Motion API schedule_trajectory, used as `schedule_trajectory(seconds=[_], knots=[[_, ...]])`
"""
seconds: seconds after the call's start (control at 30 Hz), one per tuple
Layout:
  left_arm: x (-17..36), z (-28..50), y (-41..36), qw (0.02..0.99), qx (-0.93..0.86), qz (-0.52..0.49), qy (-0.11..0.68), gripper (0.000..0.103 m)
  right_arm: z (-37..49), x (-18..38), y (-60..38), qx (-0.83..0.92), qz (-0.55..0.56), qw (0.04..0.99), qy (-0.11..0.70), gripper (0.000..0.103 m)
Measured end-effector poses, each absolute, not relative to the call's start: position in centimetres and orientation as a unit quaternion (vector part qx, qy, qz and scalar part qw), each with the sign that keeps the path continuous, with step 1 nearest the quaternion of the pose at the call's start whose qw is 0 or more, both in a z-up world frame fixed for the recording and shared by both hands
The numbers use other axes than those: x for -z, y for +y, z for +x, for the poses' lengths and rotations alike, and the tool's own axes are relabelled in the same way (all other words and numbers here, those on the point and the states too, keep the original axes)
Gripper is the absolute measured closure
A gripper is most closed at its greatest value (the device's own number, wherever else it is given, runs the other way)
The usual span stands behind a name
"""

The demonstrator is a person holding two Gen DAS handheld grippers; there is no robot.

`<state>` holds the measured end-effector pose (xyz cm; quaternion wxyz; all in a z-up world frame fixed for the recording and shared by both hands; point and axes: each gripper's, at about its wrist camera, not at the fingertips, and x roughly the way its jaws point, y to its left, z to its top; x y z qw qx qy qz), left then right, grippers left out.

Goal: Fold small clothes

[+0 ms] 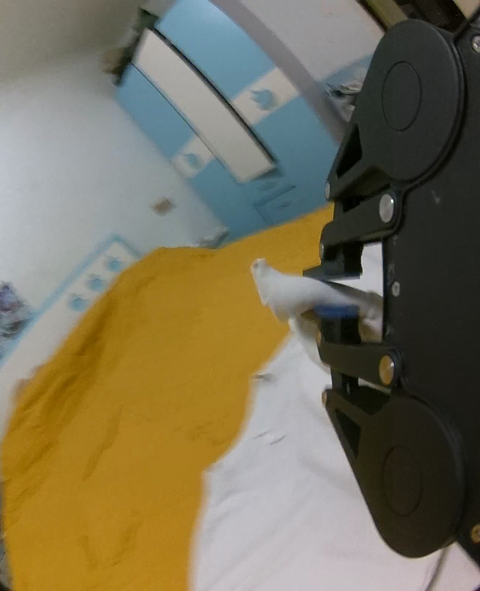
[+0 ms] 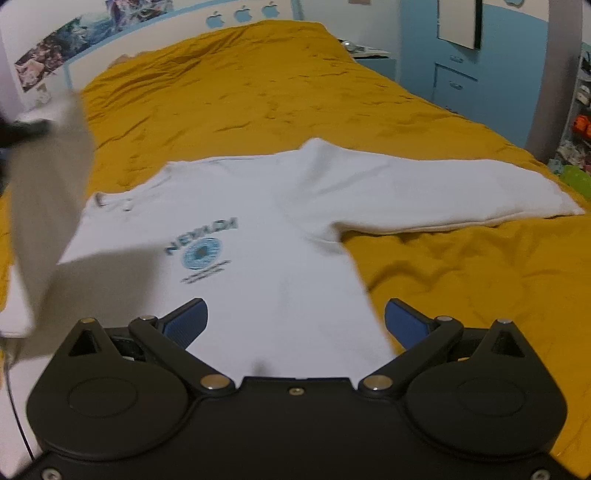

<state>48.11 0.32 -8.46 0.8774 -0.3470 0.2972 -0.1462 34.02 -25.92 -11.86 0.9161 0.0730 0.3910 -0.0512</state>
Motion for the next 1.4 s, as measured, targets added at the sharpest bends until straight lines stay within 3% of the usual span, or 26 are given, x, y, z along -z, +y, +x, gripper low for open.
schedule_trajectory(seconds=[0.1, 0.2, 0.27, 0.53, 0.77, 0.93, 1.03, 1.1, 1.17, 1.23, 1.27, 1.4], knots=[[10.5, 49.1, -1.4, 0.869, 0.145, -0.342, 0.328, 0.07, 34.2, 11.9, -27.4, 0.064, 0.074, 0.916, 0.39, 0.0], [10.0, 48.5, 0.8, 0.883, 0.135, -0.317, 0.319, 0.052, 34.7, 11.9, -28.4, 0.062, 0.088, 0.918, 0.382, 0.0], [9.4, 46.3, 2.3, 0.901, 0.116, -0.291, 0.301, 0.046, 35.2, 11.9, -28.4, 0.056, 0.094, 0.92, 0.377, 0.0], [12.2, 39.5, 12.9, 0.92, 0.013, -0.183, 0.346, 0.038, 40.3, 14.3, -25.5, -0.021, 0.123, 0.917, 0.379, 0.0], [16.6, 36.7, 14.8, 0.914, -0.004, -0.099, 0.394, 0.029, 44.4, 17.6, -23.1, -0.01, 0.156, 0.893, 0.423, 0.0], [18.8, 38.2, 14.6, 0.912, -0.01, -0.077, 0.402, 0.029, 44.8, 18.8, -22.3, -0.004, 0.172, 0.89, 0.423, 0.001], [19.7, 38.2, 14.9, 0.908, -0.009, -0.078, 0.411, 0.037, 45.2, 19.0, -21.6, -0.023, 0.175, 0.892, 0.416, 0.021], [20.3, 38.0, 14.9, 0.903, -0.013, -0.079, 0.422, 0.066, 45.8, 19.0, -20.8, -0.028, 0.163, 0.892, 0.42, 0.052], [20.8, 38.0, 15.0, 0.9, -0.021, -0.08, 0.428, 0.077, 46.3, 19.1, -20.3, -0.034, 0.154, 0.894, 0.418, 0.062], [20.5, 37.7, 15.1, 0.901, -0.028, -0.083, 0.424, 0.088, 46.5, 18.9, -20.0, -0.033, 0.151, 0.897, 0.414, 0.079], [20.5, 37.6, 15.3, 0.903, -0.035, -0.086, 0.42, 0.09, 46.4, 18.6, -20.0, -0.028, 0.152, 0.9, 0.408, 0.095], [19.4, 36.7, 16.4, 0.91, -0.067, -0.107, 0.395, 0.093, 45.2, 16.4, -21.3, -0.038, 0.165, 0.911, 0.376, 0.097]])
